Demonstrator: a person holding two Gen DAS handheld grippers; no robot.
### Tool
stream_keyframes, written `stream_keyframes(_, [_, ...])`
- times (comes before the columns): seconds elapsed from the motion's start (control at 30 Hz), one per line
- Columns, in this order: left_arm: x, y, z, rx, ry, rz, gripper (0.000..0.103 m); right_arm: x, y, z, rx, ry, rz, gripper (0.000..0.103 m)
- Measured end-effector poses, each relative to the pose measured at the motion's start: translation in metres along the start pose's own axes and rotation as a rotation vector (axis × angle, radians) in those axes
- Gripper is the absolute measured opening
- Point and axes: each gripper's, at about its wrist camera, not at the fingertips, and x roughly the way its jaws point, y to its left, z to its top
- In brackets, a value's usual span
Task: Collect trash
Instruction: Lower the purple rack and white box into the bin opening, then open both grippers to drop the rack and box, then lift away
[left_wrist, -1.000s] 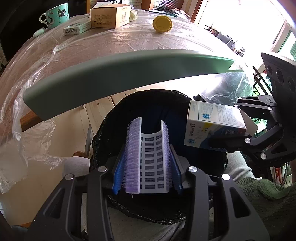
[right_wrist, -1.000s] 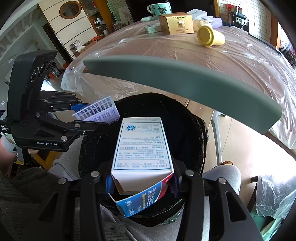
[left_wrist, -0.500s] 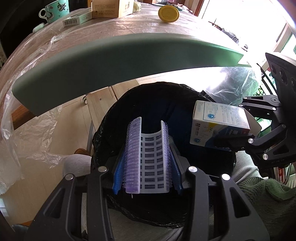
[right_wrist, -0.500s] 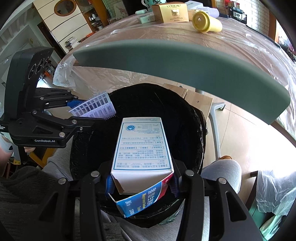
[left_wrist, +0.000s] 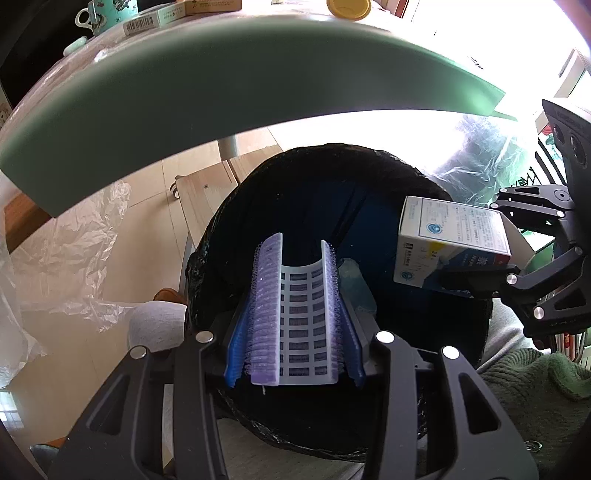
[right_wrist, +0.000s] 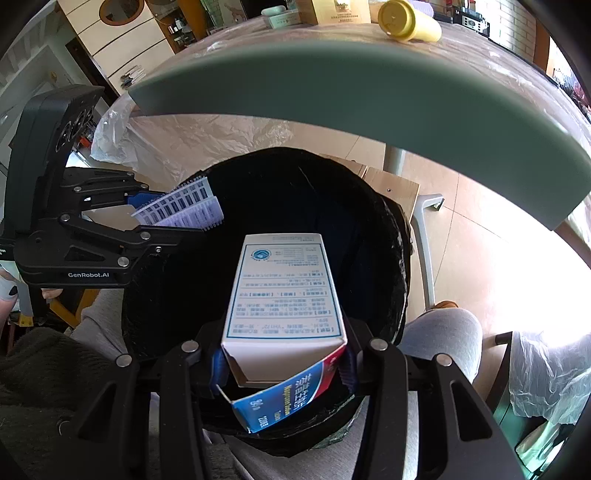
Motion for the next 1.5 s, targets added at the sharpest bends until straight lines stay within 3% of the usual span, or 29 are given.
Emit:
stream_keyframes(0.4, [-0.001, 0.002, 0.002, 0.009, -0.021, -0.001, 0.046, -0.002, 0.000, 0.000, -0.005, -0.003, -0.011, 0.046])
stream_keyframes(0.43, [-0.004, 0.002, 0.002, 0.007, -0.037, -0.008, 0.050, -0.003, 0.000, -0.001, -0.005, -0.013, -0.017, 0.050])
stream_keyframes(0.47, [-0.006, 0.002, 0.003, 0.001, -0.051, -0.006, 0.073, -0.005, 0.000, 0.000, -0.001, -0.020, -0.020, 0.063])
stream_keyframes(0.5, [-0.011, 0.003, 0.003, -0.007, -0.077, -0.003, 0.084, -0.009, 0.000, 0.000, 0.008, -0.039, -0.015, 0.069])
stream_keyframes(0.57, [-0.017, 0.004, 0.003, -0.013, -0.094, -0.027, 0.084, -0.017, -0.001, 0.000, 0.021, -0.062, 0.004, 0.075])
stream_keyframes(0.73, [-0.043, 0.001, 0.002, 0.024, -0.146, -0.049, 0.084, -0.052, 0.006, 0.002, -0.024, -0.148, -0.010, 0.076])
stream_keyframes(0.8, [-0.068, -0.004, 0.004, 0.057, -0.210, -0.068, 0.084, -0.081, 0.010, 0.005, -0.055, -0.232, -0.011, 0.080])
stream_keyframes(0.83, [-0.083, -0.006, 0.006, 0.072, -0.259, -0.076, 0.085, -0.092, 0.010, 0.006, -0.062, -0.272, -0.018, 0.088])
stream_keyframes(0.9, [-0.114, -0.005, 0.012, 0.081, -0.378, -0.054, 0.101, -0.120, 0.011, 0.010, -0.069, -0.394, -0.052, 0.099])
stream_keyframes(0.97, [-0.140, -0.003, 0.018, 0.075, -0.522, -0.017, 0.102, -0.145, 0.008, 0.017, -0.053, -0.549, -0.132, 0.099])
stream_keyframes(1.03, [-0.155, 0.002, 0.032, 0.048, -0.598, 0.029, 0.102, -0.153, 0.004, 0.028, -0.047, -0.593, -0.173, 0.099])
stream_keyframes(1.13, [-0.151, 0.014, 0.060, 0.020, -0.542, 0.014, 0.102, -0.149, -0.010, 0.048, -0.021, -0.579, -0.164, 0.099])
stream_keyframes(1.23, [-0.140, 0.024, 0.083, -0.010, -0.501, 0.014, 0.102, -0.136, -0.022, 0.068, -0.011, -0.537, -0.207, 0.099])
stream_keyframes(1.5, [-0.106, 0.038, 0.128, 0.044, -0.394, 0.039, 0.102, -0.096, -0.051, 0.109, -0.018, -0.409, -0.213, 0.099])
